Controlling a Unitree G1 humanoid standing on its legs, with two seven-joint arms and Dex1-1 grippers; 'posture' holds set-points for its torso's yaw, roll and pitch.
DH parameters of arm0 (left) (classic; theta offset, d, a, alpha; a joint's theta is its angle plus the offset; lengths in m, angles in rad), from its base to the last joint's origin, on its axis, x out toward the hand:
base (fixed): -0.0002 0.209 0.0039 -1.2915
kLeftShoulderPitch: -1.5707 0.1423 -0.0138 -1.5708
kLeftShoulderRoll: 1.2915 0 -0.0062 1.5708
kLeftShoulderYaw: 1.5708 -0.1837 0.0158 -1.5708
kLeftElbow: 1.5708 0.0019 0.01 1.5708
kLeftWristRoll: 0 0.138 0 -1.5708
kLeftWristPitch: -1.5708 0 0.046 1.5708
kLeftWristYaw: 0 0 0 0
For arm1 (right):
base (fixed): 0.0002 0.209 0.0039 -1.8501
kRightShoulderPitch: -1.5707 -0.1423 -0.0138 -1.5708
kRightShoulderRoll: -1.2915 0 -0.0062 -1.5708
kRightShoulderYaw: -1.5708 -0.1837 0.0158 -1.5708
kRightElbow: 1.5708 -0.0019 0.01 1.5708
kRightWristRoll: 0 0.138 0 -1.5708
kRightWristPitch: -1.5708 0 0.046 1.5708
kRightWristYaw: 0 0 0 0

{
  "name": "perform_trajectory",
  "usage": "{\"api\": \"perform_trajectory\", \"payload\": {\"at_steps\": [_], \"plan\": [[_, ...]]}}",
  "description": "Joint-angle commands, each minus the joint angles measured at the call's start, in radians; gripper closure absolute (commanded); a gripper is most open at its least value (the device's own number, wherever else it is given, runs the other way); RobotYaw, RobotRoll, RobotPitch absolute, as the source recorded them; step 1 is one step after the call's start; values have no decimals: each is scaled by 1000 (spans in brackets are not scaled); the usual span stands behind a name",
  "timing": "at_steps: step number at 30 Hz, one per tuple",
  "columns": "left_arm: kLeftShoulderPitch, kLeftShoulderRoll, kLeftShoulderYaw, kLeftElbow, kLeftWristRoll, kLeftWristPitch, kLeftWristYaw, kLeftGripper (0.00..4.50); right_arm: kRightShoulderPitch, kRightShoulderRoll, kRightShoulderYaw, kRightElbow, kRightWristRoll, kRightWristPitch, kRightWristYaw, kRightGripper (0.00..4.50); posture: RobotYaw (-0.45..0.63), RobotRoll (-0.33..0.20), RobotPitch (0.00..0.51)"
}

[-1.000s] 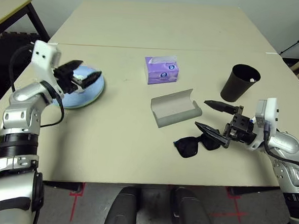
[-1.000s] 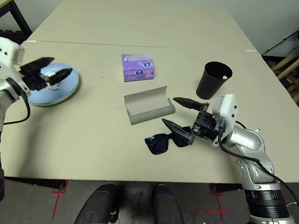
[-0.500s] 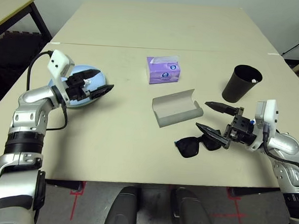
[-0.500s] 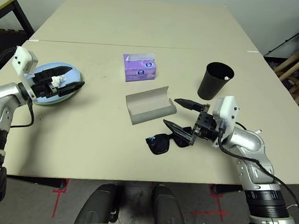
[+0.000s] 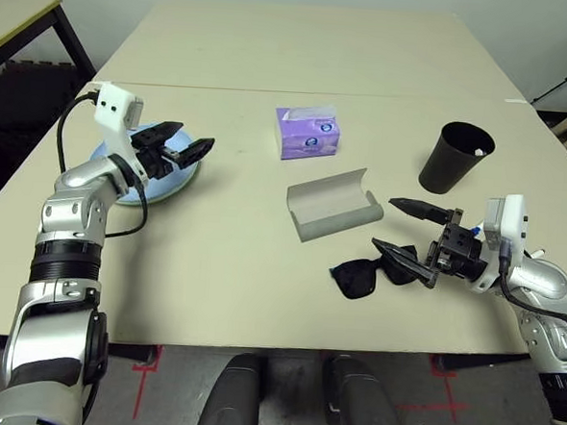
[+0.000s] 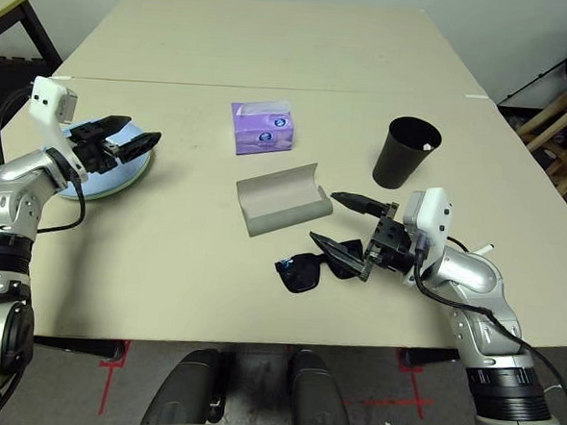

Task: Organize and tidy the items on the table.

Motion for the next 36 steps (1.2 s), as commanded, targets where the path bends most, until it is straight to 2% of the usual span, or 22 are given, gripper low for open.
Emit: {"api": "perform_trajectory", "payload": {"at_steps": [1, 6, 7, 10, 19, 25, 30, 36], "plan": [[10, 33, -2, 36, 27, -49, -23, 36, 8, -9, -3, -27, 6, 11, 1, 0, 74, 0, 140], [17, 57, -48, 70, 89, -123, -45, 36, 12, -10, -5, -35, 6, 19, -1, 0, 74, 0, 144], [23, 53, -51, 69, 96, -189, -64, 36, 12, -10, -5, -36, 6, 21, -1, 0, 74, 0, 145], [29, 49, -66, 78, 86, -263, -146, 36, 9, -12, -6, -38, 7, 28, -1, 0, 74, 0, 150], [4, 63, -111, 123, 51, -218, -381, 36, -2, -46, -22, -46, 22, 57, 13, 0, 69, 0, 163], [-10, 43, -173, 106, 45, -217, -552, 36, -62, -103, -49, 22, 23, 58, 51, 0, 69, 0, 187], [-3, 5, -204, 104, 44, -260, -610, 36, -78, -116, -59, 33, 23, 66, 51, 0, 64, 0, 191], [-15, -21, -201, 93, 29, -274, -631, 36, -48, -128, -69, -19, 35, 95, 44, 0, 50, 0, 185]]}}
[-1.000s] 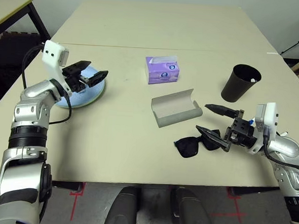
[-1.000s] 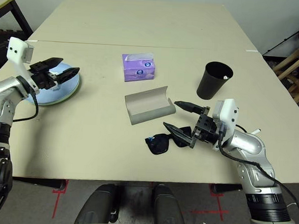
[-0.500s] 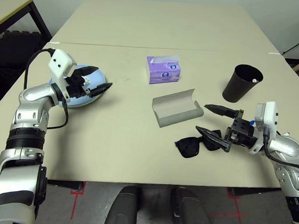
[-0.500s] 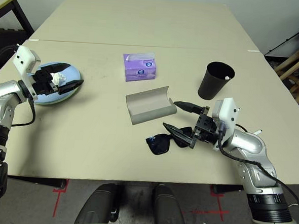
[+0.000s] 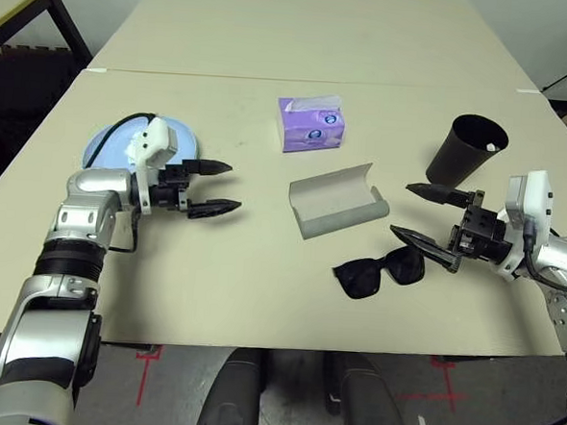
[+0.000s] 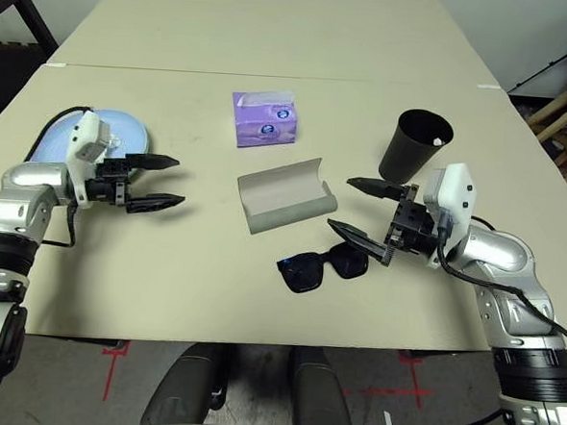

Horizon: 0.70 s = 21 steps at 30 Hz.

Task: Organize and tidy the items on the table.

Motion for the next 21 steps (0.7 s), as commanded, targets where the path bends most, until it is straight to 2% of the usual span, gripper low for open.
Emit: {"api": "perform_trajectory", "payload": {"at_steps": [1, 7, 13, 17, 21], "plan": [[-7, -4, -4, -27, -16, -9, -33, 36, 22, -19, -16, -47, 15, 29, 1, 0, 50, 0, 185], [14, 4, -19, -101, -33, 23, -90, 36, -1, -32, -8, -54, 13, 44, 19, 0, 53, 0, 186], [62, -5, 3, -207, -68, -62, -118, 36, -14, -35, 3, -49, 10, 44, 44, 0, 61, 0, 178], [134, 3, 5, -305, -111, -6, -102, 36, -45, -10, 24, -39, 2, 42, 42, 0, 65, 0, 176], [161, -11, 14, -342, -141, 49, -56, 36, -65, -6, 42, -42, 5, 71, 47, 0, 67, 0, 178]]}}
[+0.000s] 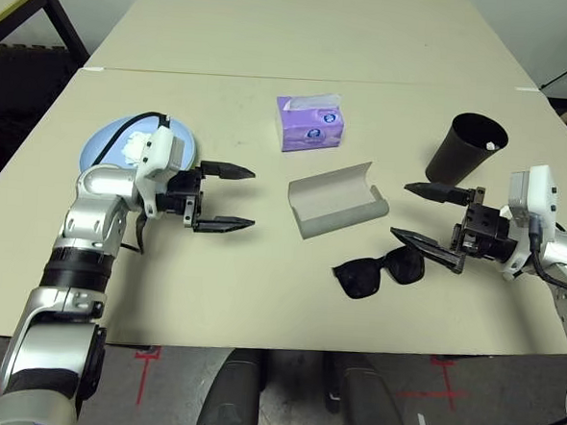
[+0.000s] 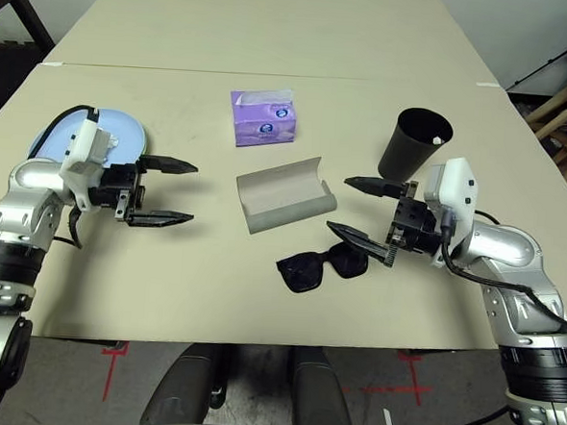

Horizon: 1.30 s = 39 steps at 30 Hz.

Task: Organize and tidy the items on the table.

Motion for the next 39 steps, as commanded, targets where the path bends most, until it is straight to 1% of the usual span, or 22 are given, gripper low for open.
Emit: {"api": "perform_trajectory", "payload": {"at_steps": [1, 5, 8, 9, 11, 14, 16, 18, 21, 23, 25, 27, 33, 37, 39], "plan": [[23, -16, 18, -39, -44, 63, 47, 36, -6, -11, 22, -12, 5, 42, 9, 0, 64, 0, 179], [56, -14, 7, -58, -47, 56, 45, 36, -48, -72, 49, -28, -29, 165, -17, 0, 56, 0, 186], [59, -16, -3, -62, -41, 37, 36, 36, -79, -105, 68, -68, -21, 285, -42, 0, 52, 0, 189], [56, -18, -7, -58, -39, 29, 33, 36, -83, -113, 76, -86, -38, 309, -65, 0, 52, 0, 189], [48, -21, -20, -48, -34, 16, 22, 36, -92, -152, 119, -130, -119, 390, -130, 0, 50, 0, 190], [38, -18, -41, -32, -23, -10, -7, 36, -94, -179, 151, -211, -166, 442, -175, 0, 48, 0, 191], [30, -19, -53, -16, -18, -22, -23, 36, -101, -240, 216, -264, -237, 469, -162, 0, 48, 0, 192], [21, -21, -64, 0, -14, -39, -40, 36, -115, -265, 230, -303, -210, 513, -130, 0, 44, 0, 192], [13, -26, -76, 18, -8, -59, -59, 36, -126, -276, 224, -333, -194, 517, -105, 0, 36, 0, 194], [6, -31, -83, 35, 1, -79, -68, 36, -151, -267, 201, -354, -158, 541, -89, 0, 35, 0, 195], [-1, -37, -88, 52, 8, -96, -68, 36, -164, -294, 210, -370, -163, 570, -77, 0, 40, 0, 196], [-4, -41, -90, 60, 10, -106, -67, 36, -188, -331, 252, -376, -205, 540, -47, 0, 43, 0, 195], [-12, -47, -92, 73, 16, -120, -61, 36, -276, -368, 346, -379, -266, 495, 32, 0, 63, 0, 200], [-23, -49, -95, 87, 21, -128, -64, 36, -324, -373, 382, -392, -306, 477, 62, 0, 65, 0, 206], [-34, -53, -94, 102, 22, -129, -62, 36, -345, -360, 394, -408, -317, 509, 55, 0, 63, 0, 210]]}}
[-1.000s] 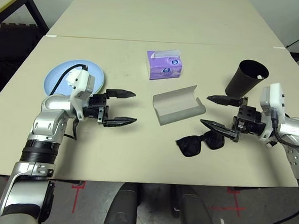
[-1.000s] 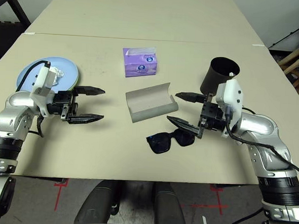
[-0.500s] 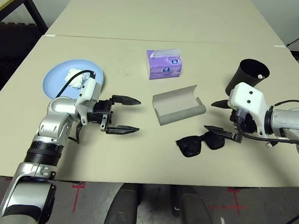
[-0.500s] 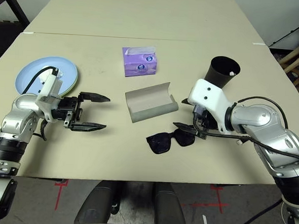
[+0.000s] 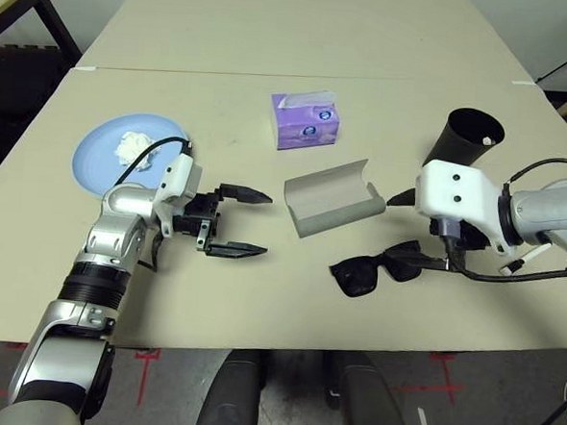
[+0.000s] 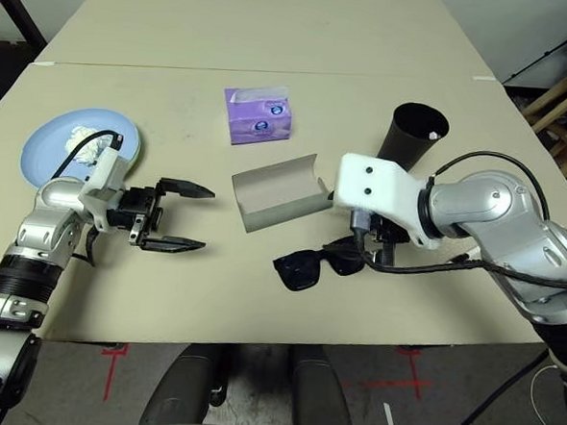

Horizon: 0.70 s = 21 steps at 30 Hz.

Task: Organize and tidy the items on the table.

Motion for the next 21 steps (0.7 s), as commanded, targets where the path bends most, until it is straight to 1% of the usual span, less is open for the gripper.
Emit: {"api": "perform_trajectory", "payload": {"at_steps": [1, 4, 6, 14, 21], "plan": [[-17, -10, -12, 26, 16, -13, -9, 36, -28, 4, 26, -50, -14, 34, 9, 0, 61, 0, 211], [-24, -13, -13, 40, 19, -19, -13, 36, -44, 3, 34, -74, -11, 64, 22, 0, 58, 0, 212], [-27, -14, -15, 49, 20, -23, -17, 36, -70, -19, 59, -89, -28, 70, 55, 0, 55, 0, 209], [-39, -25, -16, 66, 27, -26, -16, 36, -163, -70, 157, -110, -138, 85, 129, 0, 49, 0, 202], [-33, -23, -14, 59, 27, -21, -16, 36, -188, -74, 242, -184, -220, 193, 157, 0, 53, 0, 210]]}}
